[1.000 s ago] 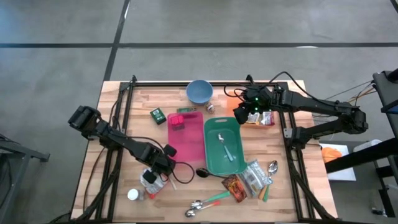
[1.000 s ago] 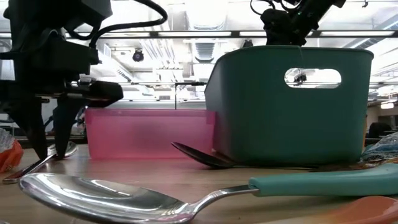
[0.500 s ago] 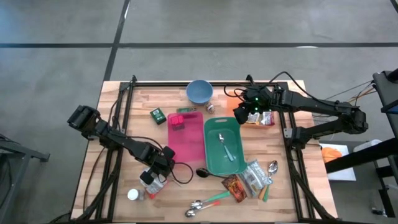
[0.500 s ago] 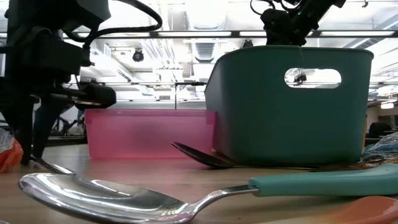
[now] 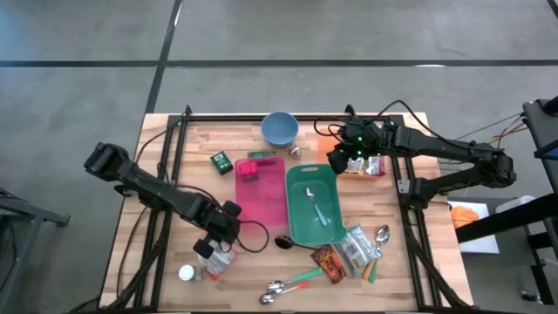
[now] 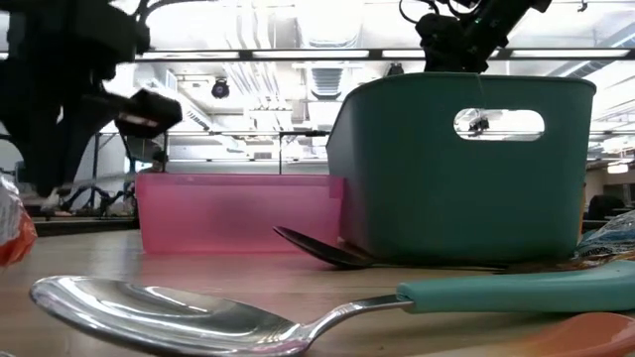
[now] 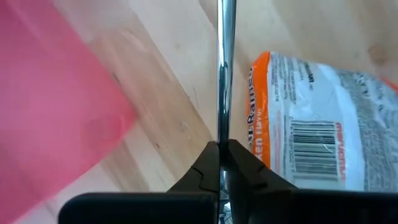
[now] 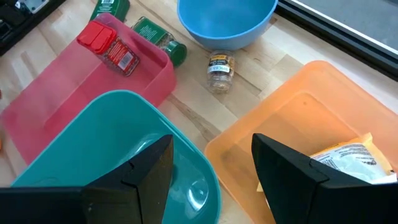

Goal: Pick & Place Food Item
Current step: Put the silver spoon into the green bin

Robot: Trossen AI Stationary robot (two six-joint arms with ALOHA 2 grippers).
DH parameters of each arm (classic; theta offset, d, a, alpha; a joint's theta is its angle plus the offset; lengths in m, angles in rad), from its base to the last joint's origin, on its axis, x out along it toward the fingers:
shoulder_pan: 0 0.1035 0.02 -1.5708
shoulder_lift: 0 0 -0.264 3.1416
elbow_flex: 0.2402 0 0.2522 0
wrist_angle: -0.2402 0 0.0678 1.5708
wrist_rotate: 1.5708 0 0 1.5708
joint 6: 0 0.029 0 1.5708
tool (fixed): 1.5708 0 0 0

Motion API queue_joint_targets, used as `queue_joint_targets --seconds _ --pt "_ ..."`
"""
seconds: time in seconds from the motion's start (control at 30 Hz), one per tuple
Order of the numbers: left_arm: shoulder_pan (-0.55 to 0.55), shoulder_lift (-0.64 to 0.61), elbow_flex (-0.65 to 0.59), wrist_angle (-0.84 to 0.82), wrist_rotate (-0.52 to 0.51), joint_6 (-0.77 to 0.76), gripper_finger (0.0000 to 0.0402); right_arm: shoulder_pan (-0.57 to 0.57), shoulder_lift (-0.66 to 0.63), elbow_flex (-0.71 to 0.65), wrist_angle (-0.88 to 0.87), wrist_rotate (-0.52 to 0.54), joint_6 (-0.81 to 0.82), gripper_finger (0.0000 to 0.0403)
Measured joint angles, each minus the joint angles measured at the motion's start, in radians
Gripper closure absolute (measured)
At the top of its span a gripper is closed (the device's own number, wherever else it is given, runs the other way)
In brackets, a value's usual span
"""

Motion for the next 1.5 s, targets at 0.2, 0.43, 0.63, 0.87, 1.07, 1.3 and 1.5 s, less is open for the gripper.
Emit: queue_joint_targets --seconds 0.2,0.43,0.63,0.87,1.07,1.3,1.5 --pt "0.000 -0.061 0.014 -0.015 -0.008 -0.082 0.0399 0.000 0.000 0.000 0.012 -0.110 -0.015 0.0187" --pt "0.015 -0.101 0.015 -0.022 -0.011 -0.212 0.0400 0.007 0.000 0.000 0.042 -0.137 -0.093 0.0187" --pt "0.059 -0.124 0.015 -0.022 -0.003 -0.481 0.0400 0.041 0.000 0.000 0.074 -0.225 -0.258 0.0187" --pt "0.131 -0.186 0.015 0.012 0.089 -0.837 0.0400 0.160 0.000 0.000 0.114 -0.224 -0.523 0.0187" --pt "0.191 -0.280 0.043 0.083 0.077 -1.047 0.0400 0.242 0.005 0.045 0.166 -0.161 -0.613 0.0187" --pt "0.337 -0.314 0.097 0.199 0.066 -1.258 0.0400 0.250 0.097 0.222 0.130 -0.119 -0.655 0.0187" --pt "0.443 -0.302 0.120 0.206 0.178 -1.301 0.0400 0.271 0.274 0.460 -0.034 -0.089 -0.856 0.0187"
